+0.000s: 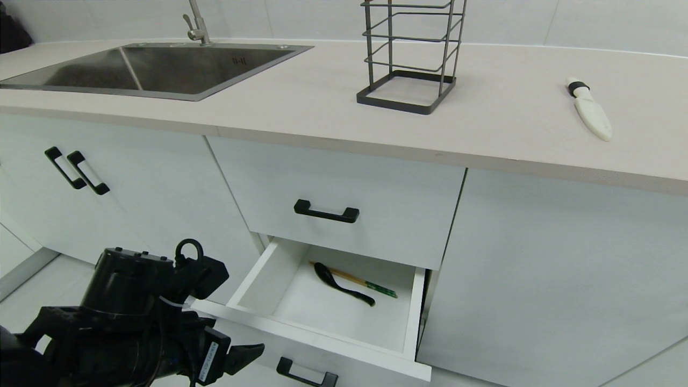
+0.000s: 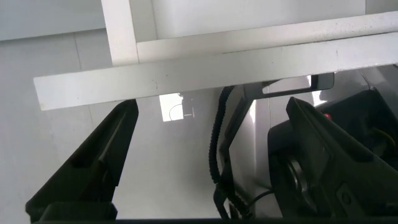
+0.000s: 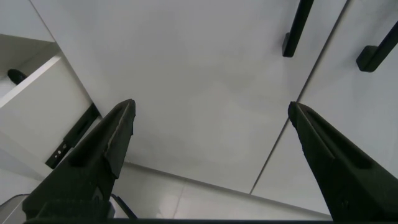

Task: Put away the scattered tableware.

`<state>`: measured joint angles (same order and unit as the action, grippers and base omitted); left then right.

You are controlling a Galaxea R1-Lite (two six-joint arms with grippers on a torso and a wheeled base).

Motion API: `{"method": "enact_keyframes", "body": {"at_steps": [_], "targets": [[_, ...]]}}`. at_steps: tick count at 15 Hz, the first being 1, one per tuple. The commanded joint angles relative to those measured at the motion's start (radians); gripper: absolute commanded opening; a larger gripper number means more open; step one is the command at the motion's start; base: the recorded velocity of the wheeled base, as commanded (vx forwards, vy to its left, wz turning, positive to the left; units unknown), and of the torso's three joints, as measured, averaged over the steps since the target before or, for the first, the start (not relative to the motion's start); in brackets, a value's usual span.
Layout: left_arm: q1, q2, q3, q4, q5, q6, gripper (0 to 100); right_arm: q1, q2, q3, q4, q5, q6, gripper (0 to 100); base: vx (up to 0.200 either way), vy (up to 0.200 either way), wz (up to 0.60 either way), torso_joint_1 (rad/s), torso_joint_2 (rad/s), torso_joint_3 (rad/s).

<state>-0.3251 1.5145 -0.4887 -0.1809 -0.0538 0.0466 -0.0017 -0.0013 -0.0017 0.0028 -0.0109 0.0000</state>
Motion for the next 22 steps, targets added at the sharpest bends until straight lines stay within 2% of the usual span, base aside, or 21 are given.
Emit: {"method": "enact_keyframes", "body": {"at_steps": [1, 4, 10, 22], "targets": [[0.000, 0.024, -0.011, -0.014, 0.000, -0.001, 100, 0.000, 0.001, 0.000, 0.000, 0.000, 0.000, 100, 0.000, 0.000, 0.00, 0.000, 0.00, 0.000], [0.000, 0.062, -0.002, -0.101, 0.000, -0.001, 100, 0.000, 0.001, 0.000, 0.000, 0.000, 0.000, 100, 0.000, 0.000, 0.00, 0.000, 0.00, 0.000], [0.000, 0.070, -0.017, -0.108, 0.000, -0.001, 100, 0.000, 0.001, 0.000, 0.000, 0.000, 0.000, 100, 0.000, 0.000, 0.00, 0.000, 0.00, 0.000], [0.000, 0.214, -0.180, -0.173, 0.000, -0.004, 100, 0.000, 0.001, 0.000, 0.000, 0.000, 0.000, 100, 0.000, 0.000, 0.00, 0.000, 0.00, 0.000]]}}
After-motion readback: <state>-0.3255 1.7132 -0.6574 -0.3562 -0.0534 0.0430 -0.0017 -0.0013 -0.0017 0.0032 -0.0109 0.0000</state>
